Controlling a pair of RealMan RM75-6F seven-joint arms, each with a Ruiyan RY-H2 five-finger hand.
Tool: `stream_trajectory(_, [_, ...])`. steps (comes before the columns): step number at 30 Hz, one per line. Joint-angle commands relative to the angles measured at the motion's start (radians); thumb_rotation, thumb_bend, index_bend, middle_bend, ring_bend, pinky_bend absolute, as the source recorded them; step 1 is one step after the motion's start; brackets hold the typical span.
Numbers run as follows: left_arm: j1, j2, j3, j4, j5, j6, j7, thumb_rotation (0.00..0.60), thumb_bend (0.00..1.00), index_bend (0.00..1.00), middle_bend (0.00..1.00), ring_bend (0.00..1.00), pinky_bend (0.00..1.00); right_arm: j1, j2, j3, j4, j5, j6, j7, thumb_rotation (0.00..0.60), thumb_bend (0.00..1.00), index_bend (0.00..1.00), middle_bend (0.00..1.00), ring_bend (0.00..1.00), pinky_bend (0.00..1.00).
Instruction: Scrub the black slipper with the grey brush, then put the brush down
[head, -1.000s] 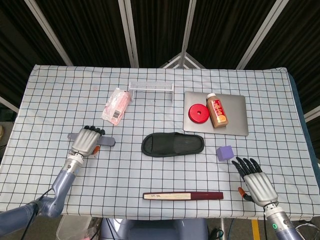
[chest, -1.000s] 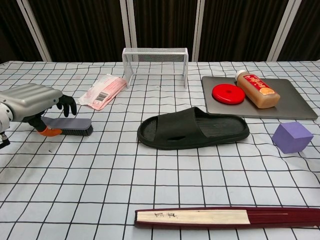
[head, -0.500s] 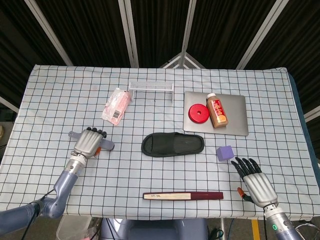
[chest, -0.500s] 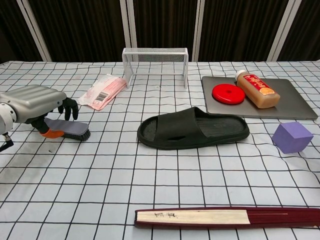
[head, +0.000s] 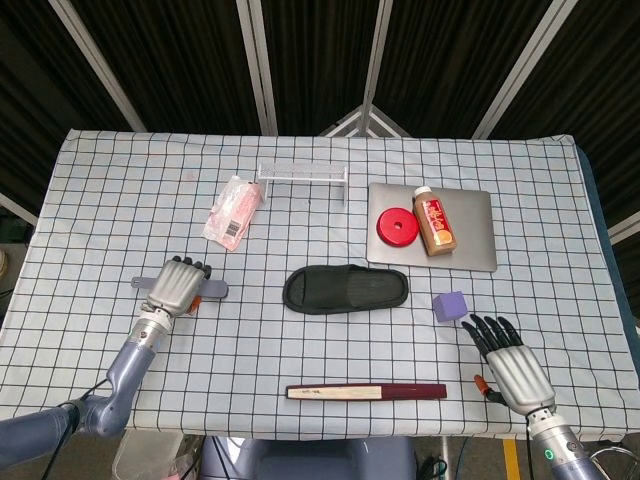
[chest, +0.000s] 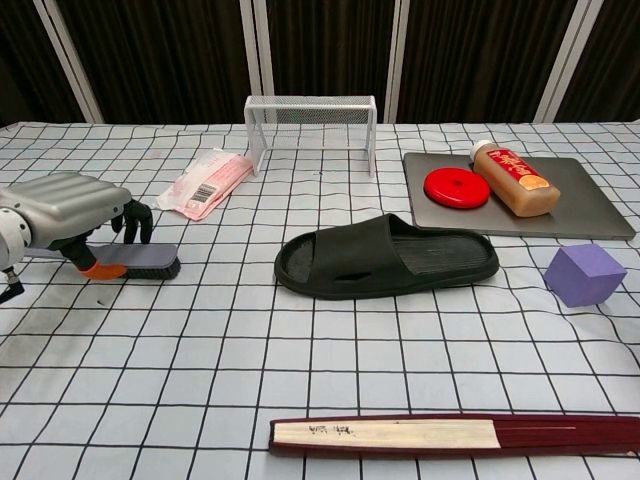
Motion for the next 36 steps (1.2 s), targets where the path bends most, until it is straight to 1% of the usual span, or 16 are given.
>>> stream_trajectory(1, [-0.005, 0.002, 0.006, 0.0, -0.012, -0.002, 0.01, 0.6, 0.44, 0.37, 0.4, 0.34, 0.36, 0.0, 0.001, 0.0, 0.001, 0.0, 0.002, 0.002, 0.6, 0.42, 0.0, 0.0, 0.0, 0.0])
stream_trajectory(7, [-0.013, 0.006, 0.014, -0.002, -0.027, -0.006, 0.01, 0.6, 0.45, 0.38, 0.41, 0.34, 0.37, 0.003, 0.0, 0.0, 0.002, 0.005, -0.002, 0.009, 0.6, 0.42, 0.0, 0.0, 0.0, 0.0])
stream_trajectory(13, [-0.02, 0.007, 0.024, -0.002, -0.028, 0.001, 0.019, 0.6, 0.51, 0.42, 0.45, 0.38, 0.41, 0.002, 0.005, 0.001, 0.001, 0.001, 0.005, 0.02, 0.6, 0.42, 0.0, 0.0, 0.0, 0.0])
stream_trajectory(20, [-0.013, 0.017, 0.043, -0.022, 0.005, 0.027, 0.001, 0.6, 0.51, 0.42, 0.45, 0.38, 0.41, 0.001, 0.006, -0.006, 0.0, -0.005, 0.007, 0.015, 0.6, 0.42, 0.0, 0.0, 0.0, 0.0])
stream_trajectory(27, [-0.015, 0.034, 0.046, -0.038, 0.005, 0.032, -0.005, 0.6, 0.51, 0.43, 0.46, 0.38, 0.41, 0.001, 0.005, -0.008, -0.005, -0.005, 0.008, 0.005, 0.6, 0.42, 0.0, 0.0, 0.0, 0.0])
stream_trajectory(32, [-0.023, 0.063, 0.051, -0.056, 0.004, -0.02, -0.057, 0.6, 0.51, 0.45, 0.47, 0.39, 0.41, 0.003, 0.002, -0.007, -0.004, -0.002, 0.003, 0.0, 0.6, 0.42, 0.0, 0.0, 0.0, 0.0])
stream_trajectory(36, [-0.035, 0.108, 0.05, -0.087, 0.015, -0.097, -0.165, 0.6, 0.52, 0.47, 0.48, 0.39, 0.41, 0.002, -0.002, -0.01, -0.004, -0.011, 0.01, -0.009, 0.6, 0.42, 0.0, 0.0, 0.0, 0.0])
